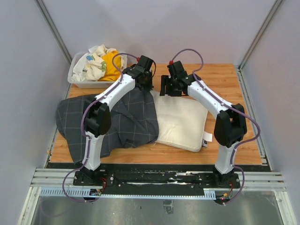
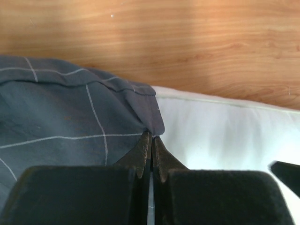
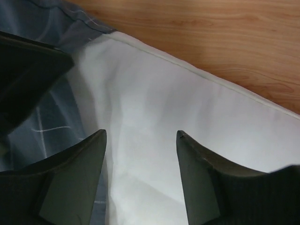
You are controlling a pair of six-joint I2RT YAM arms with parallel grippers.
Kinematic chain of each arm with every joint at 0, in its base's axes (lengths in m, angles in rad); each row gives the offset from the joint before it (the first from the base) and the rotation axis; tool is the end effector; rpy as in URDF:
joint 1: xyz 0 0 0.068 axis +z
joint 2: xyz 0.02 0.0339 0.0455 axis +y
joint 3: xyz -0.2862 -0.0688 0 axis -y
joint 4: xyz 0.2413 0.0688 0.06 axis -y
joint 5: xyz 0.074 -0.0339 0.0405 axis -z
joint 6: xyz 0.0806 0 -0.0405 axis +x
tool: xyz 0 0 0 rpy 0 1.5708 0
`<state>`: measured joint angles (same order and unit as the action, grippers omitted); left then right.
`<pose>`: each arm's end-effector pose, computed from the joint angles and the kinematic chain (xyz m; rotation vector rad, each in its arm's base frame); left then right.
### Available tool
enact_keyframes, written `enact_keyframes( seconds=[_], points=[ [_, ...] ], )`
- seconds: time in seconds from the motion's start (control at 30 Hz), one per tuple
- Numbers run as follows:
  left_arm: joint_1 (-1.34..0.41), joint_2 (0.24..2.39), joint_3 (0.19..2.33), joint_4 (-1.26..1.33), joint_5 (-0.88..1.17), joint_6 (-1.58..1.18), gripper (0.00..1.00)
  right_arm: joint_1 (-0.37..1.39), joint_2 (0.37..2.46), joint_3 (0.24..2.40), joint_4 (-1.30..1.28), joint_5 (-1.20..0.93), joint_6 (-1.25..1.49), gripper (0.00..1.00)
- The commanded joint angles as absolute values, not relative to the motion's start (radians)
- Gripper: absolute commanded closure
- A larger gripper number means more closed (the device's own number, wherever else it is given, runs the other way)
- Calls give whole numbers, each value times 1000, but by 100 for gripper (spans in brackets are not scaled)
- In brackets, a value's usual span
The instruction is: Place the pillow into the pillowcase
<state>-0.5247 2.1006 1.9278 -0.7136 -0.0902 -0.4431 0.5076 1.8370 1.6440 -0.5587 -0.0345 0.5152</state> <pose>0.4452 -0.2493 0.2586 0.0613 2.4773 -0.3116 0.3976 0.2243 0.2967 -0.0088 2.3879 0.5432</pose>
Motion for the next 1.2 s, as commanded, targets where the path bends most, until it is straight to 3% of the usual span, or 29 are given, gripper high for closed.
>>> enact_keyframes(
  seconds=[0.0, 0.4, 0.53, 0.7, 0.87, 1.17],
  points=[
    [-511, 2144, 2017, -751, -62, -417, 100, 502, 1954, 1681, -683, -30, 540, 37],
    [-494, 2166, 2050, -760, -27, -401, 100, 504, 2147, 1659, -629, 3, 570, 32],
    [-494, 2156, 2033, -750, -17, -404, 100, 514, 2217, 1675, -612, -26, 568, 53],
    [-494, 2152, 2029, -750, -4, -407, 100, 528, 2257, 1666, -596, -33, 567, 98],
    [-494, 2135, 2020, -750, 4, -407, 100, 529, 2156, 1591, -574, -17, 555, 99],
    [-494, 2090, 2081, -795, 29, -410, 100, 542, 1735, 1471, -488, 29, 496, 99]
  ],
)
